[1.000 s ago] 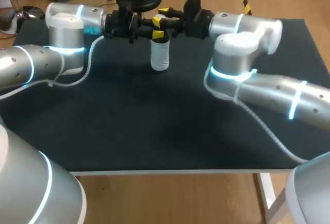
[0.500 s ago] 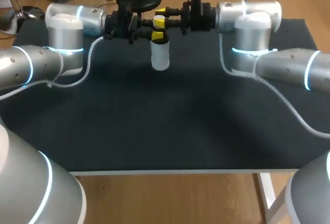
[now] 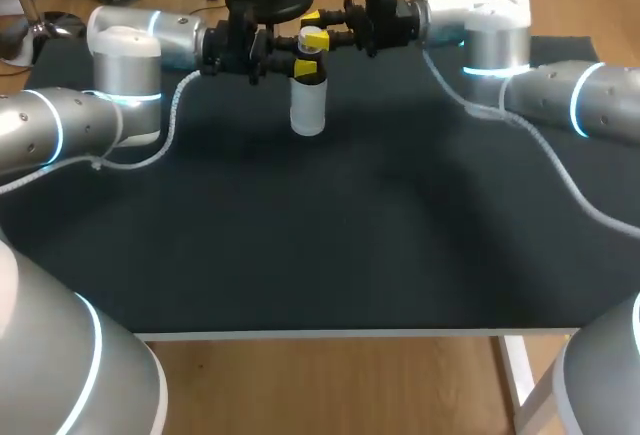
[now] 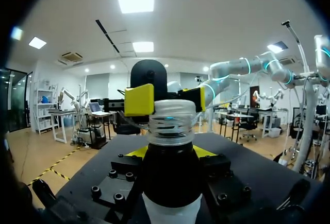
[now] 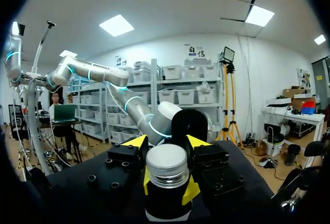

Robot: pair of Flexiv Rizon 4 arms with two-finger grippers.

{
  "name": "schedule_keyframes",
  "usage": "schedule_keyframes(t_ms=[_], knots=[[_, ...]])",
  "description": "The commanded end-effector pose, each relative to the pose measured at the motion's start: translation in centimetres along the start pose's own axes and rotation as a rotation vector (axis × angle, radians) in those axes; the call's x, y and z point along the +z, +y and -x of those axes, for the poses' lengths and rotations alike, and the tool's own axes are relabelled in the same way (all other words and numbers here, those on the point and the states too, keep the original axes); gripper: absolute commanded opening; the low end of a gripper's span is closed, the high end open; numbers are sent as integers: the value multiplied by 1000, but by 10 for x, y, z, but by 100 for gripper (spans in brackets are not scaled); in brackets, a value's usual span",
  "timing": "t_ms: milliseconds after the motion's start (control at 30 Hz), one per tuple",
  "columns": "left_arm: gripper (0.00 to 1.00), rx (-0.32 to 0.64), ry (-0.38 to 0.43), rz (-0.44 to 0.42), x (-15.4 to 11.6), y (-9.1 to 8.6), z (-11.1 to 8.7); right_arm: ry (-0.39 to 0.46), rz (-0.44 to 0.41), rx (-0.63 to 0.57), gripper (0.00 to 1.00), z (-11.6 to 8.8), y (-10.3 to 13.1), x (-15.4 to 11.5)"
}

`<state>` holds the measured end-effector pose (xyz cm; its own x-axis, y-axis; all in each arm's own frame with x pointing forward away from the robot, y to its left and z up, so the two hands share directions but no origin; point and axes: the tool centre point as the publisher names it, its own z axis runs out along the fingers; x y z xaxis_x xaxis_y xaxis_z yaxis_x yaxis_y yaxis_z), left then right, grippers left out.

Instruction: Unscrew the bottle cap

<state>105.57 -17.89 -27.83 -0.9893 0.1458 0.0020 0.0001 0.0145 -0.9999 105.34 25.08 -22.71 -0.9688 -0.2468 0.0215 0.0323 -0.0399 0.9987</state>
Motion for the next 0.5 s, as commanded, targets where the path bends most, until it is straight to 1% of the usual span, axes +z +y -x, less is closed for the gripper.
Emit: schedule_keyframes(t_ms=[33, 133, 200, 300, 400, 500], knots=[[0, 1, -1, 1, 0, -1, 0, 448, -6, -13, 0, 13, 10, -4], [0, 1, -1, 1, 0, -1, 0, 403, -12, -29, 0, 16, 22, -19], [0, 1, -1, 1, 0, -1, 0, 363, -13, -38, 0, 19, 29, -37], [0, 1, -1, 1, 0, -1, 0, 283, -38, -46, 0, 22, 34, -68], [0, 1, -1, 1, 0, -1, 0, 180, -70, -33, 0, 23, 29, -105], [0, 1, -1, 1, 0, -1, 0, 76, -118, -19, 0, 20, 12, -139]])
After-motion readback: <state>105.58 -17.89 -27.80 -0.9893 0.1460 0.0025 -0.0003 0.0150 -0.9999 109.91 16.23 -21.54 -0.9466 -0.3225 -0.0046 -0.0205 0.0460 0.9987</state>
